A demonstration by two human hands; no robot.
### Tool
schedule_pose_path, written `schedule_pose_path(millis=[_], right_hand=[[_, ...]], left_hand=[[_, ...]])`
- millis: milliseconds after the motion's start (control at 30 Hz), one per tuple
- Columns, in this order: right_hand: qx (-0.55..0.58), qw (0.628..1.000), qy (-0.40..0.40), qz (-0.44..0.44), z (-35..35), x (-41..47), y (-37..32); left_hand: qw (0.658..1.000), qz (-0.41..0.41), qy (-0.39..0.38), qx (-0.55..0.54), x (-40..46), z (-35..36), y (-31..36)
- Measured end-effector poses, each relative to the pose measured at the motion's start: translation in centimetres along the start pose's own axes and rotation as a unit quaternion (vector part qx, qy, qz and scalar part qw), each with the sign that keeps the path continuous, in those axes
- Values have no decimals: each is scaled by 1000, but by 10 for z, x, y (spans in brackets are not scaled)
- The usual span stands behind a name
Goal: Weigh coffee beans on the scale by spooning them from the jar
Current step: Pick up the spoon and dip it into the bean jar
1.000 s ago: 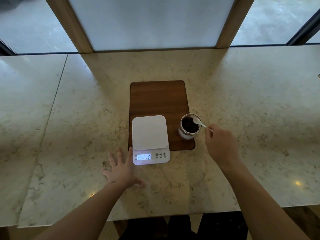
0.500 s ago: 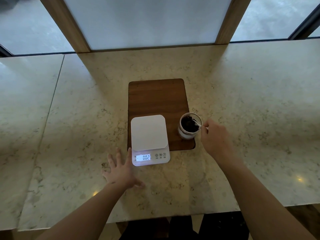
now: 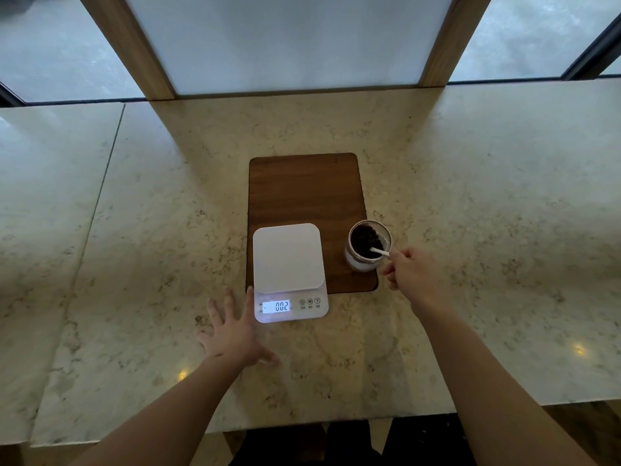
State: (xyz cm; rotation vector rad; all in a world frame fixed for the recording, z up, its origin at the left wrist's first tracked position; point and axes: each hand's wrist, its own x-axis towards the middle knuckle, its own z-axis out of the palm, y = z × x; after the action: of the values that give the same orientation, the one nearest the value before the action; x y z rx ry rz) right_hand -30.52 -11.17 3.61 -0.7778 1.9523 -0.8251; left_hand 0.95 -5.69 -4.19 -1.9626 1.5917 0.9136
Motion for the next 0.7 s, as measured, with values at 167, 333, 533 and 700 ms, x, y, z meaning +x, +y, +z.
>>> schedule_pose_path(millis=[167, 333, 533, 700], right_hand=[[59, 998, -5, 25, -1, 0, 6], [87, 995, -9, 46, -2, 2, 10], [127, 989, -18, 66, -1, 4, 15], [169, 982, -24, 85, -2, 2, 15]], left_hand=[[1000, -6, -14, 2, -2, -1, 3], [1000, -2, -17, -5, -3, -2, 4], [1000, 11, -3, -16, -7, -3, 4], [1000, 13, 2, -19, -8, -3, 4]])
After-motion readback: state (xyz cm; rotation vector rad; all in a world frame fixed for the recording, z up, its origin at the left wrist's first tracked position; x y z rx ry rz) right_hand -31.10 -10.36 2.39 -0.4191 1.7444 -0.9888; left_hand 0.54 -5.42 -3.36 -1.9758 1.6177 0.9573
